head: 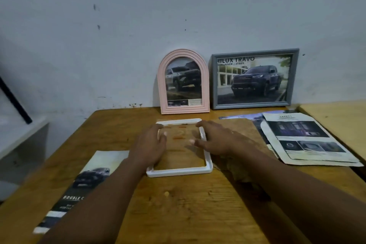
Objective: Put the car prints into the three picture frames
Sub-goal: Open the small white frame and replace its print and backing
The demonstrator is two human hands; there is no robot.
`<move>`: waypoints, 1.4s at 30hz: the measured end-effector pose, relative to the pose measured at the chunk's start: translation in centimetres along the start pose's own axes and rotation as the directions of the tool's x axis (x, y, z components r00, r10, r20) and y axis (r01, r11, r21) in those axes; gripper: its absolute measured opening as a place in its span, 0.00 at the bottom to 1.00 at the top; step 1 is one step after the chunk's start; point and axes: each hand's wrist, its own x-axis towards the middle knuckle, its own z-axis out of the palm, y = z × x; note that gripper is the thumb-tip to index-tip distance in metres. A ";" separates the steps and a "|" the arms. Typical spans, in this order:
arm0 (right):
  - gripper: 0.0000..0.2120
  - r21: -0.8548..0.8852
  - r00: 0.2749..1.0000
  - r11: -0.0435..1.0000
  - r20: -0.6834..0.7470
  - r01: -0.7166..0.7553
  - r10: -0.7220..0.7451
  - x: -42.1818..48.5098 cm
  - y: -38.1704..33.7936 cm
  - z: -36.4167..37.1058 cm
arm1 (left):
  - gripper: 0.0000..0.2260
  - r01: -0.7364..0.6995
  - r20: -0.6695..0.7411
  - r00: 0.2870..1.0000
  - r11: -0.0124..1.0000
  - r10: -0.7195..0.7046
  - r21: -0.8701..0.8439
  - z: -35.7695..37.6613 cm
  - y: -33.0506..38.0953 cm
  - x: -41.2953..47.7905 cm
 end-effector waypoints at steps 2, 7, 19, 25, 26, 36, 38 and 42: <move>0.34 -0.036 1.000 0.999 0.022 -0.014 0.015 0.3 -0.3 0.4 | 0.18 0.013 0.022 1.000 1.000 -0.013 -0.026 -0.6 -1.7 -0.5; 0.29 -0.039 0.999 0.999 0.034 -0.036 0.037 1.1 -0.4 0.4 | 0.17 -0.009 -0.002 1.000 1.000 0.009 -0.021 -1.2 -2.1 -0.9; 0.21 0.026 0.992 1.000 -0.128 0.013 -0.010 0.4 -0.6 3.5 | 0.15 -0.111 -0.090 0.989 0.989 0.120 0.100 -0.1 -1.1 -2.0; 0.22 -0.064 0.995 0.998 -0.096 0.019 -0.026 0.4 -1.4 2.7 | 0.21 -0.001 -0.131 0.991 1.000 -0.001 -0.016 0.6 -1.8 -1.9; 0.23 -0.059 0.996 0.998 -0.086 0.010 -0.015 0.5 -1.6 2.7 | 0.21 0.025 -0.146 0.989 0.998 -0.032 -0.052 0.6 -1.8 -1.8; 0.27 0.046 0.988 0.998 -0.150 -0.041 0.047 0.0 -2.6 3.4 | 0.19 0.116 -0.213 0.958 0.938 -0.193 -0.326 0.0 -0.4 -1.2; 0.25 0.107 0.984 0.993 -0.165 -0.052 0.069 0.1 -2.6 3.4 | 0.19 0.164 -0.198 0.947 0.911 -0.252 -0.378 0.0 -0.4 -0.7; 0.22 0.253 0.974 0.963 -0.174 -0.096 0.143 0.4 -2.6 2.8 | 0.18 0.216 -0.164 0.927 0.837 -0.338 -0.503 -0.3 -0.5 0.0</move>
